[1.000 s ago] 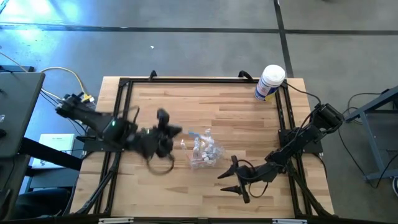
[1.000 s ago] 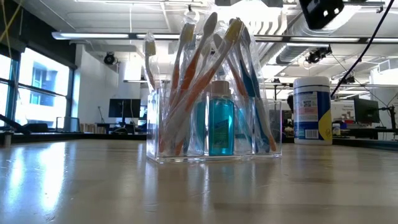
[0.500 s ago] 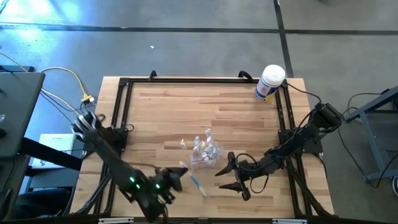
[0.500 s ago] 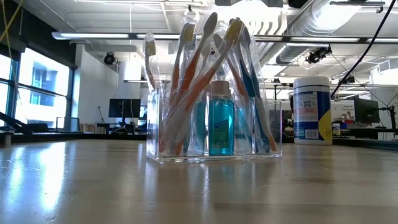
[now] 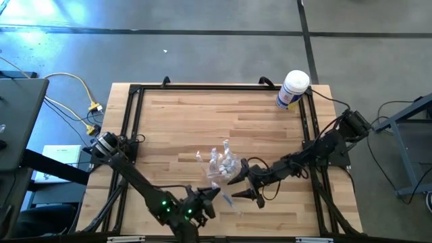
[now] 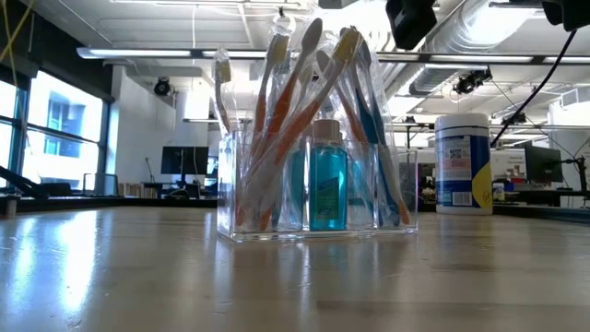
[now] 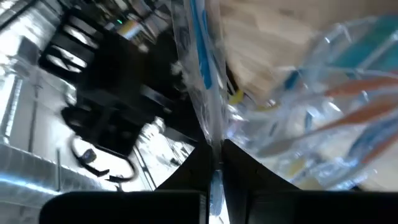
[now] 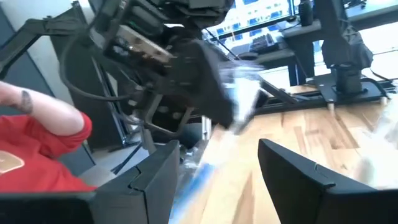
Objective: Pick & Place toothbrushing station
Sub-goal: Put the blue toothbrush into the transparent organizer
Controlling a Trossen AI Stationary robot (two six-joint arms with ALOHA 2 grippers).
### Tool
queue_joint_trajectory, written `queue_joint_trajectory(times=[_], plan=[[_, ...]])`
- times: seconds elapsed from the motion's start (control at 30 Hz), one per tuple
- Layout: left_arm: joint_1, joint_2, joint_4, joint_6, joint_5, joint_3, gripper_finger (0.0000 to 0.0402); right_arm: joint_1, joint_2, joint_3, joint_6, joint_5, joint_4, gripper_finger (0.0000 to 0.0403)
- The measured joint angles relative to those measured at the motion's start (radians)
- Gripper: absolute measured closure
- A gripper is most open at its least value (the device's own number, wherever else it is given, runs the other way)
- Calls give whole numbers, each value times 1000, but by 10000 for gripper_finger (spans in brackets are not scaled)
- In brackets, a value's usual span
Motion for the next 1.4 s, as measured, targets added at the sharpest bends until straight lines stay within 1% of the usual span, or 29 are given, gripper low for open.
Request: queue_joint_trajectory(times=[0.17,0.27,0.37,0.57,0.7,0.8,0.87,0.97,1.07,1.2,1.27,1.4], plan=[[0,-2,49,101,55,2,390,-8,0,14,0,3,-34,192],[14,-2,77,193,72,2,390,-6,0,47,1,3,-106,192],[31,-2,141,239,74,2,390,6,0,79,8,4,-170,192],[51,-2,218,329,118,2,390,29,0,84,11,55,-192,192],[56,-2,230,363,139,2,390,28,0,84,6,53,-201,192],[61,-2,233,358,139,2,390,27,0,84,-1,56,-207,197],[63,-2,232,358,139,2,390,27,0,84,-15,58,-213,209],[63,-2,231,368,137,2,390,27,0,84,-50,58,-216,245],[63,-2,229,368,135,1,390,28,0,84,-64,55,-216,297],[62,-2,227,376,136,1,389,27,0,84,-112,63,-220,377],[61,-2,227,376,146,1,385,27,0,84,-115,62,-220,386],[51,-3,232,356,178,1,365,27,0,84,-124,62,-220,383]])
